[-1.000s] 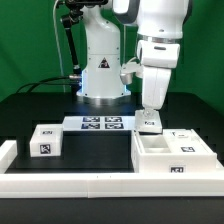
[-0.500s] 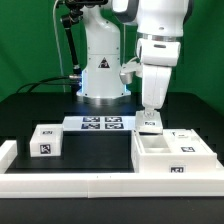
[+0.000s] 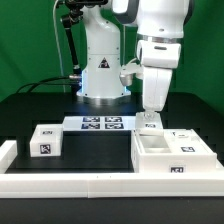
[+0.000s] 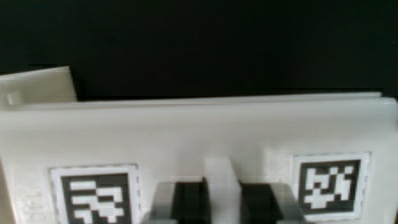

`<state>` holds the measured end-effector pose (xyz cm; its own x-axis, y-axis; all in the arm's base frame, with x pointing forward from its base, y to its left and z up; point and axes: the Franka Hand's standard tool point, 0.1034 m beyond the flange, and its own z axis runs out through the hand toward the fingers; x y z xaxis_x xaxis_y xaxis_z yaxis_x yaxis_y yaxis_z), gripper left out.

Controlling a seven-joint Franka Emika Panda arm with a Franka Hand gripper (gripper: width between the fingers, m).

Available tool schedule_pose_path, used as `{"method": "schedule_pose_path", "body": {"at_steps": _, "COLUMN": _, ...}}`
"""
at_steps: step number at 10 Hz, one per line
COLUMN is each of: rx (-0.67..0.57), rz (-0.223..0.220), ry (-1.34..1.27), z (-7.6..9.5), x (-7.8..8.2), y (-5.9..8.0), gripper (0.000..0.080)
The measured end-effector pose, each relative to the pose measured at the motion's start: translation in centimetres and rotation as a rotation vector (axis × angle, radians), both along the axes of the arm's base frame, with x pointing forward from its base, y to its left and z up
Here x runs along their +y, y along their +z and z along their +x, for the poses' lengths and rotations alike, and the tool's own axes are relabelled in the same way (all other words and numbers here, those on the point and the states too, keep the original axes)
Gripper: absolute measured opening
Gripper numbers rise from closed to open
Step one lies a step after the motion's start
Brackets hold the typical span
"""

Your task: Assemble cabinet

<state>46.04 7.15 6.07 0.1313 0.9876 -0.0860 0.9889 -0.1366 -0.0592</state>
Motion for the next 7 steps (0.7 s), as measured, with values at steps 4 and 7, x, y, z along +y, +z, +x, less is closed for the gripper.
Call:
{"method": "schedule_pose_path", "body": {"at_steps": 4, "rx": -0.003, "rz": 0.004, "ry": 0.001, "z": 0.12, "x": -0.19, "y": -0.1, "gripper": 0.0068}}
{"method": "schedule_pose_path", "body": {"at_steps": 7, "rx": -0.002, "rz": 0.003, "ry": 0.009, "z": 0.19, "x": -0.23, "y": -0.08, "gripper": 0.0068}}
